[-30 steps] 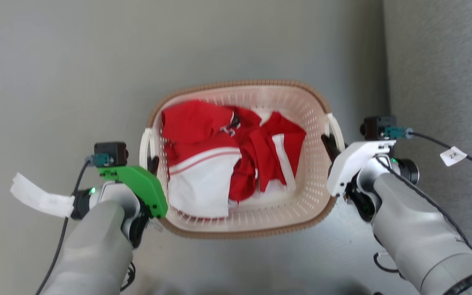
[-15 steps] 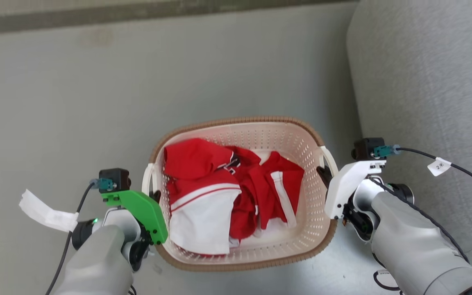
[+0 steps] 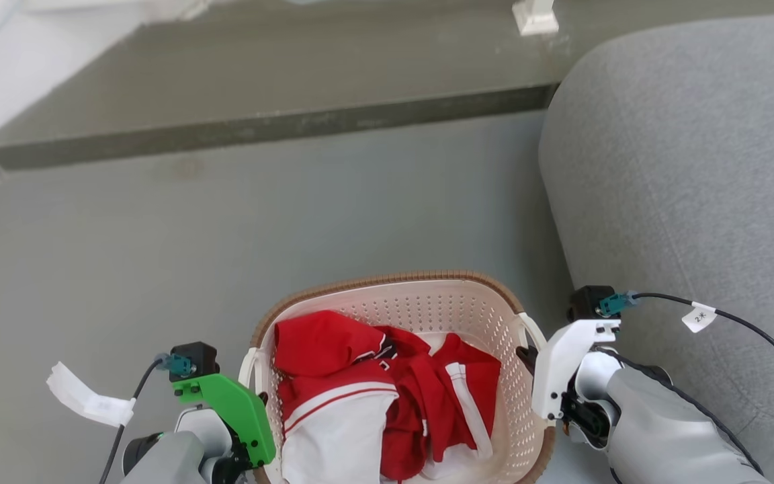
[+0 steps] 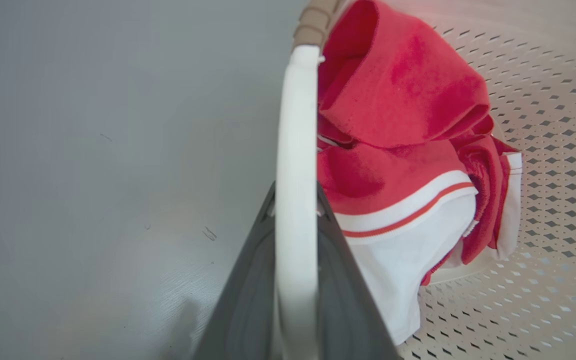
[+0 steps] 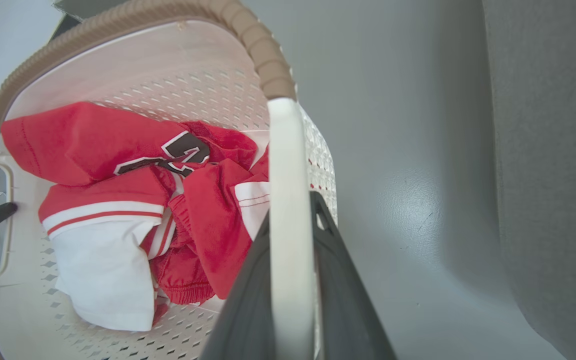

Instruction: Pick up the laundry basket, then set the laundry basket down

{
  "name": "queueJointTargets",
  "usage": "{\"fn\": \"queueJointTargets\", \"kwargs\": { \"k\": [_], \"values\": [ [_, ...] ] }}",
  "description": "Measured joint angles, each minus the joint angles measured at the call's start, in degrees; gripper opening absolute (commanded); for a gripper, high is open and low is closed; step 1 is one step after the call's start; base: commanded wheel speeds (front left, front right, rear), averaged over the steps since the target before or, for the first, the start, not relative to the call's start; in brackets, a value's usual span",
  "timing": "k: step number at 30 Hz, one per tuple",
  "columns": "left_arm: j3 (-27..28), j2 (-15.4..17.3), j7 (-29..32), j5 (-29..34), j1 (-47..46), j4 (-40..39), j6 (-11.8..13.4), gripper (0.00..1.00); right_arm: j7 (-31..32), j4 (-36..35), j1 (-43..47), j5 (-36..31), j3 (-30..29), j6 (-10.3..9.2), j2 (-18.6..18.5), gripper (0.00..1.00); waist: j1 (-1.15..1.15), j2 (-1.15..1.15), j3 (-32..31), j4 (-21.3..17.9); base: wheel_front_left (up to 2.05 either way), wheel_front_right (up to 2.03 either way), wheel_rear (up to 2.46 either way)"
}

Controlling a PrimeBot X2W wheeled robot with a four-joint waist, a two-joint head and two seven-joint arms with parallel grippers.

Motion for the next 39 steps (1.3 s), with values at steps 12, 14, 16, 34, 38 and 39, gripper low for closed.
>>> {"fn": "queueJointTargets", "kwargs": {
  "k": [12,14,16,34,38,39],
  "values": [
    [0.0,0.0,1.2,-1.2,0.1,0.0,0.0,0.00,1.5,-0.1,-0.3,1.2,1.1,0.00,-0.1,0.00,0.00,0.00,-3.6,-0.6,0.00,0.00,0.00],
    [0.0,0.0,1.2,-1.3,0.1,0.0,0.0,0.00,1.5,-0.1,-0.4,1.5,1.2,0.00,0.0,0.00,0.00,0.00,-3.5,-0.6,0.00,0.00,0.00],
    [0.0,0.0,1.7,-1.5,0.0,0.0,0.0,0.00,1.6,-0.1,-0.4,1.6,1.3,-0.01,-0.1,0.00,0.00,0.00,-3.4,-0.6,0.00,0.00,0.00],
    [-0.4,0.2,1.6,-2.2,-0.8,0.2,0.0,0.00,1.5,0.3,-1.8,3.1,2.4,-0.01,-0.1,0.00,0.00,0.00,-2.2,-0.7,0.00,0.00,0.00],
    [-0.5,0.2,1.6,-2.2,-1.0,0.2,0.0,0.00,1.5,0.4,-2.0,3.2,2.6,-0.01,-0.1,0.00,0.00,0.00,-1.8,-0.7,0.00,0.00,0.00],
    [-0.5,0.2,1.5,-2.2,-1.2,0.2,0.0,0.00,1.4,0.4,-2.1,3.3,2.7,-0.01,-0.1,0.00,0.00,0.00,-1.6,-0.7,0.00,0.00,0.00]
  ]
}}
